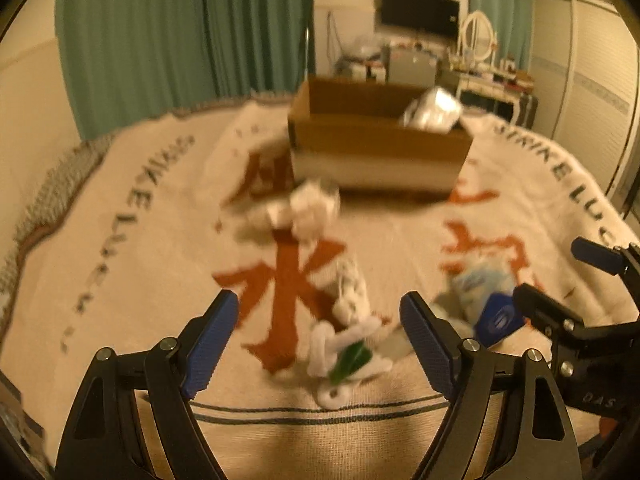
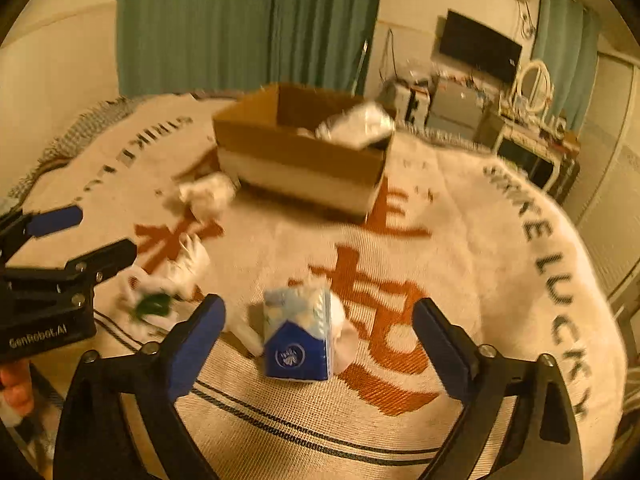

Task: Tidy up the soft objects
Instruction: 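Grasp the white sock bundle with the left tool while the right tool grasps the blue tissue pack, then lower both held items into the box and open both tools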

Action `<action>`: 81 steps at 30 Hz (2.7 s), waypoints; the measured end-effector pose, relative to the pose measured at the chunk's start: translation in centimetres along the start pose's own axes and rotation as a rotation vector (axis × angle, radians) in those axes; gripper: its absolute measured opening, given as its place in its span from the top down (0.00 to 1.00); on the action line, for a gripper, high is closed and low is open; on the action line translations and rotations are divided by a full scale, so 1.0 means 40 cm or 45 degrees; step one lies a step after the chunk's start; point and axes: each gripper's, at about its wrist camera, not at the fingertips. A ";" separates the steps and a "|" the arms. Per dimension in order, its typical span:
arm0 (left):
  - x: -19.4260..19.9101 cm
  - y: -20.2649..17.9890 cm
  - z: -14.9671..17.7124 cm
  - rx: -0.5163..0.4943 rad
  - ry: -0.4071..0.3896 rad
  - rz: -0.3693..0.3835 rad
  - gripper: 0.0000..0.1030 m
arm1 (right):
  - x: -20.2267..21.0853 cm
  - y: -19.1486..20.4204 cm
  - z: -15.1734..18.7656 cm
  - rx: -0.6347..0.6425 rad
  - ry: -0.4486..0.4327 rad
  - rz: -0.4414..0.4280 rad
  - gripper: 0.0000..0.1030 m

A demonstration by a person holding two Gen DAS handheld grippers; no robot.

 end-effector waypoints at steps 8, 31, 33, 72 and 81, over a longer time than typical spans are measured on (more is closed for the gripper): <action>-0.083 -0.008 0.049 -0.044 0.096 0.014 0.20 | -0.099 0.004 0.032 -0.015 0.085 -0.009 0.26; -0.077 0.000 0.087 -0.061 0.142 0.148 0.62 | -0.071 -0.015 0.094 -0.116 0.067 -0.087 0.79; -0.059 0.005 0.086 -0.057 0.130 0.149 0.62 | -0.054 -0.016 0.099 -0.121 0.054 -0.087 0.79; -0.025 -0.009 -0.571 -0.166 -0.164 0.178 0.62 | 0.046 -0.152 -0.521 -0.050 -0.290 -0.152 0.79; -0.276 -0.027 -0.658 -0.211 -0.052 0.149 0.62 | -0.255 -0.178 -0.673 -0.050 -0.108 -0.094 0.79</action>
Point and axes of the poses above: each gripper's, at about its wrist camera, not at the fingertips, and x roughly against the way its jaws point, y to its left, z to its underside, and after that the axes turned 8 degrees about y, right-handed
